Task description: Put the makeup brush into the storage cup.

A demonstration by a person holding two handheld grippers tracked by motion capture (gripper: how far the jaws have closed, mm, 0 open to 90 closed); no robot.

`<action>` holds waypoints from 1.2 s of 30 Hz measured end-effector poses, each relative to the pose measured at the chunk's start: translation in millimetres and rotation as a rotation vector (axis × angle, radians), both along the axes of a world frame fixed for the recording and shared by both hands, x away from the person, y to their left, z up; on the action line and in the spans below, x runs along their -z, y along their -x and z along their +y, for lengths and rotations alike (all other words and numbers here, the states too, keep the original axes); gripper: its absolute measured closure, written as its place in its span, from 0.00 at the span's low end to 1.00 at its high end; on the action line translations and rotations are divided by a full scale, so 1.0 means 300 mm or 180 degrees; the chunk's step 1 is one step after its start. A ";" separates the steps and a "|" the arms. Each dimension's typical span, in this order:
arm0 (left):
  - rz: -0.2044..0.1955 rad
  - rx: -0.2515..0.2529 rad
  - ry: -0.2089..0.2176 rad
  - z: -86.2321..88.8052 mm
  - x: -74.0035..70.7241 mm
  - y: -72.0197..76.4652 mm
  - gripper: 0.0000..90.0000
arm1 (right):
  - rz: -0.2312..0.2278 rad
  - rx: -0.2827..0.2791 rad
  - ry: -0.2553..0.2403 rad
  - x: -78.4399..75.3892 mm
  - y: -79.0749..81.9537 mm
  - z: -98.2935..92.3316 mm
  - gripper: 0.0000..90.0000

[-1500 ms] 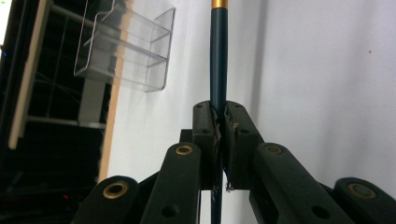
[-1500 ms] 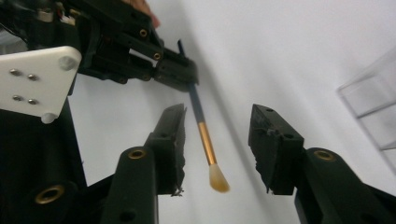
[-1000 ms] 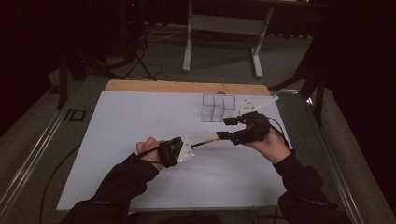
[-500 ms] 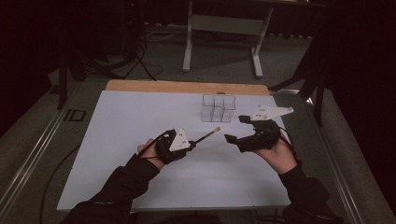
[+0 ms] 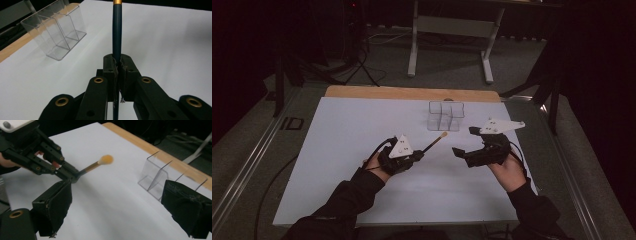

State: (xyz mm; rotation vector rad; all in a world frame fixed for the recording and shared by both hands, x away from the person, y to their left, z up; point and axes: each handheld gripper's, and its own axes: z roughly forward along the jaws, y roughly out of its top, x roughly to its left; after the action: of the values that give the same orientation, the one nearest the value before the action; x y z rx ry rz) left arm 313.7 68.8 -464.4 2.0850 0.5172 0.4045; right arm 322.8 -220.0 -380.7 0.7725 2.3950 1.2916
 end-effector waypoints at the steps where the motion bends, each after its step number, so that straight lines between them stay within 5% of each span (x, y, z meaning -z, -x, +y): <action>1: 0.0016 0.0003 0.0033 0.001 0.001 -0.001 0.94 | -0.0038 0.0026 -0.0030 -0.001 0.003 -0.003 0.11; 6: 0.0085 -0.0060 0.0209 0.007 0.012 -0.005 0.94 | -0.0213 0.0086 -0.0142 -0.012 0.015 -0.012 0.10; 8: 0.0080 -0.0073 0.0242 0.007 0.017 -0.005 0.94 | -0.0044 -0.0026 -0.0173 -0.018 0.015 -0.013 0.11; 11: 0.0144 -0.0104 0.0368 0.008 0.026 -0.008 0.94 | -0.0272 -0.0015 -0.0114 -0.024 0.035 -0.004 0.13; 17: 0.0186 -0.0151 0.0653 0.020 0.043 -0.017 0.94 | -0.0463 0.0072 -0.0224 -0.030 0.046 -0.009 0.16; 24: 0.0268 -0.0157 0.0794 0.013 0.066 -0.018 0.94 | -0.0446 0.0046 -0.0268 -0.026 0.054 -0.003 0.14; 36: 0.0335 -0.0186 0.1058 -0.018 0.088 -0.018 0.94 | -0.0252 0.0507 -0.0296 -0.037 0.050 0.050 0.10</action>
State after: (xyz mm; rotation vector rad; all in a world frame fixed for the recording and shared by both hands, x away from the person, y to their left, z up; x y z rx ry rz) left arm 319.2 63.5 -490.8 1.7795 0.6616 0.2248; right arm 307.8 -204.9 -369.6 0.9009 2.1769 1.3500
